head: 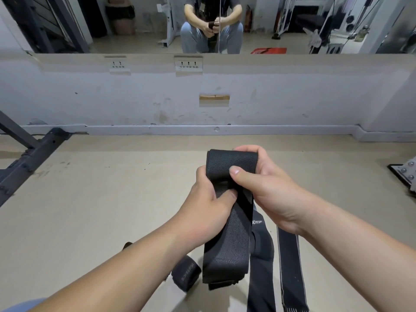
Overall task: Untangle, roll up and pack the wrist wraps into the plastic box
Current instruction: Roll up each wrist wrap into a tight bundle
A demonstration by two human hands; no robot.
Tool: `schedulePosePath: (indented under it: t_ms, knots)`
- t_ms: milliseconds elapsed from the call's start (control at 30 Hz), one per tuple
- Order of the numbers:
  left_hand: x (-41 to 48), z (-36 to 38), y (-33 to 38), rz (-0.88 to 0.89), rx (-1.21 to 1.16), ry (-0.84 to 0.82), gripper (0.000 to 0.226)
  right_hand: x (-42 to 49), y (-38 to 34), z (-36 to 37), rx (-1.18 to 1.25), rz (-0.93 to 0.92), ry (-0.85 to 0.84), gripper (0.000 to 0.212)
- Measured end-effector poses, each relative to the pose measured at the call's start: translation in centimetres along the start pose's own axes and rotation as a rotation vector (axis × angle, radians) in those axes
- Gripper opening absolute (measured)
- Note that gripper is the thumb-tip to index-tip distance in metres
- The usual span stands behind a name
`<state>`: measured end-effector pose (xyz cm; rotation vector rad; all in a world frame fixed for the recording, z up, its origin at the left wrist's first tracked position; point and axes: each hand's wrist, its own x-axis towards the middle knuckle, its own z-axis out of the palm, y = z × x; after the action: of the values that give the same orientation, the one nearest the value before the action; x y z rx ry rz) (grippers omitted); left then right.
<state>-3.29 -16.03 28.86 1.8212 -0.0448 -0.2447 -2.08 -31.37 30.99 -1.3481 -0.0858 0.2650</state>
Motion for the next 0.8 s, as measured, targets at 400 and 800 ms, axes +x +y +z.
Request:
schedulePosePath:
  t_ms: [400,800]
  knots:
    - [0.1,-1.2,1.8,-0.131,-0.215,-0.064,0.063,0.3,0.3,0.0,-0.306,-0.177,0.037,0.046]
    - [0.2,-1.8,2.2,-0.161,-0.391,-0.108,0.045,-0.3,-0.2,1.0,-0.599,-0.247,-0.016,0.044]
